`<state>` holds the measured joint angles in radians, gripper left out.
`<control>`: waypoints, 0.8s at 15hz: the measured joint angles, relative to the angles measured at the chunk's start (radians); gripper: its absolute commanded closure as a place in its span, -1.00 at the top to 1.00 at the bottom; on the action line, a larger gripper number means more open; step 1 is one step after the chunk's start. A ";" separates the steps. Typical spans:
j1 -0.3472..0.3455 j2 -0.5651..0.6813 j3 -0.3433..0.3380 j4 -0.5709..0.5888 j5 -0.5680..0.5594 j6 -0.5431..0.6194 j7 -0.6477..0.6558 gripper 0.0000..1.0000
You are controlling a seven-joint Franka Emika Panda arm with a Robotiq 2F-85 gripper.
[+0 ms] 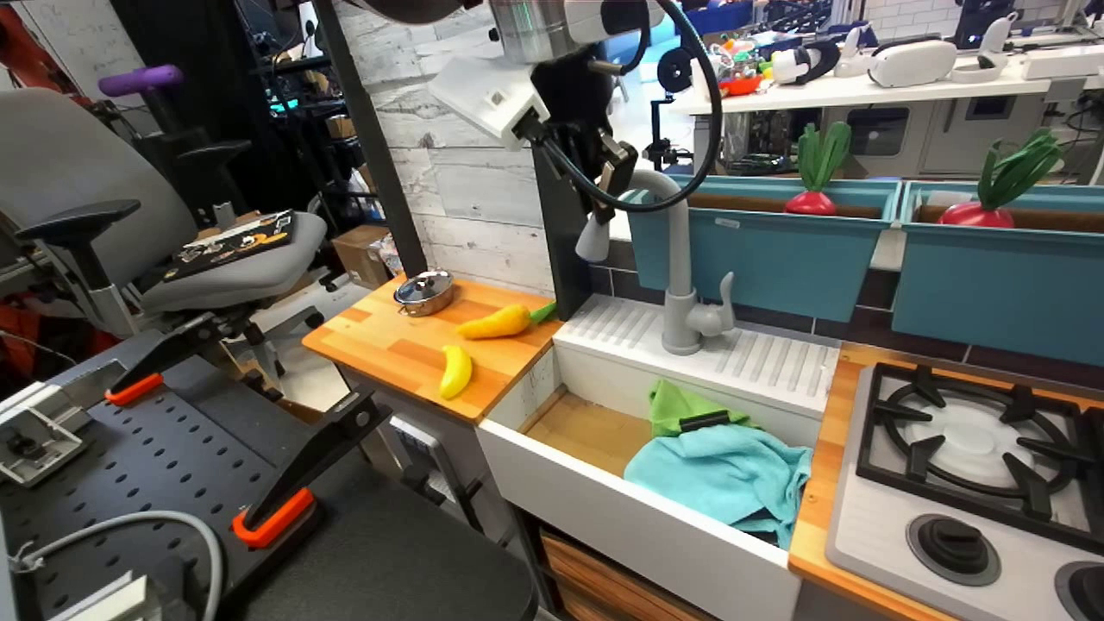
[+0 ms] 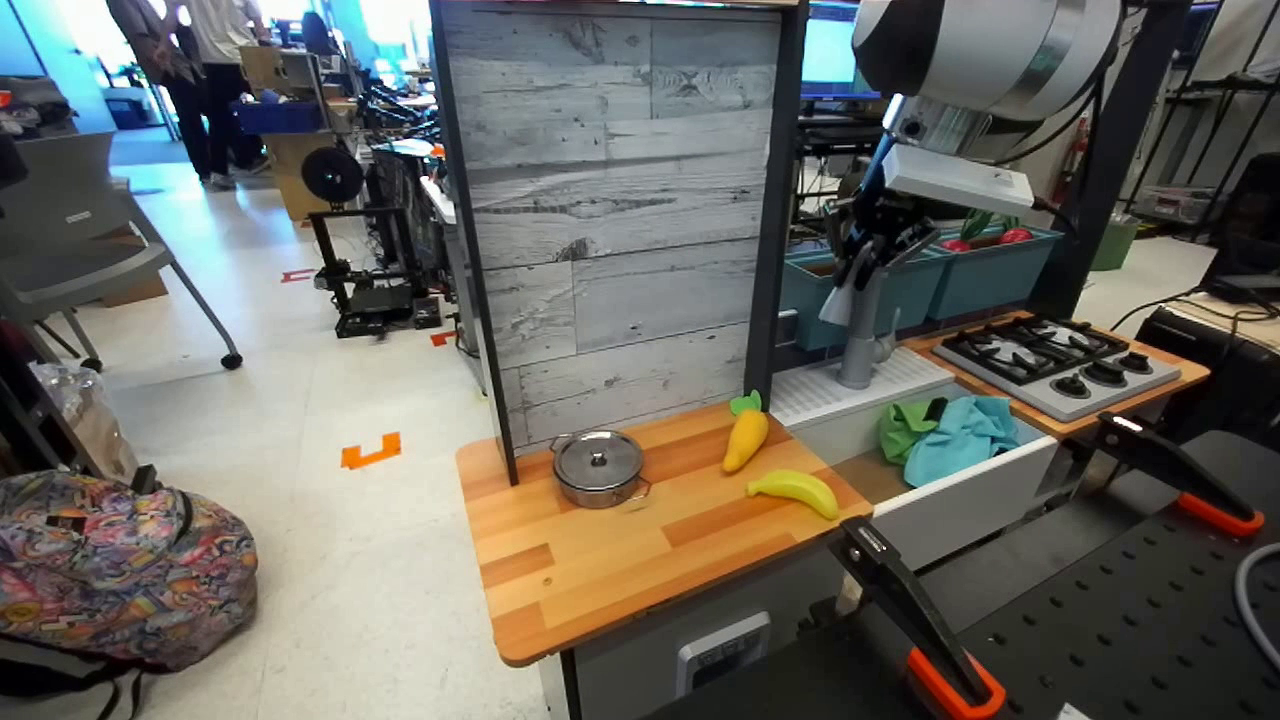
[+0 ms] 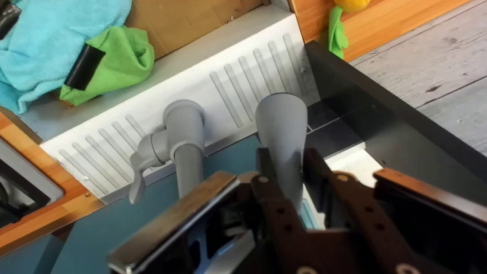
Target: Uncover and cover the pot
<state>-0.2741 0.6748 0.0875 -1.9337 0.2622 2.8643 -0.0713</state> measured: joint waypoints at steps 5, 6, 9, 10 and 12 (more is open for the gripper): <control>-0.057 0.014 0.065 -0.001 0.001 0.044 -0.064 0.25; -0.066 0.014 0.078 -0.002 0.001 0.044 -0.074 0.38; -0.078 0.015 0.101 -0.006 0.001 0.044 -0.103 0.85; -0.078 0.016 0.105 -0.007 0.001 0.044 -0.111 0.97; -0.078 0.017 0.113 -0.011 0.001 0.049 -0.129 1.00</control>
<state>-0.3518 0.6922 0.2006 -1.9446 0.2631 2.9135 -0.1998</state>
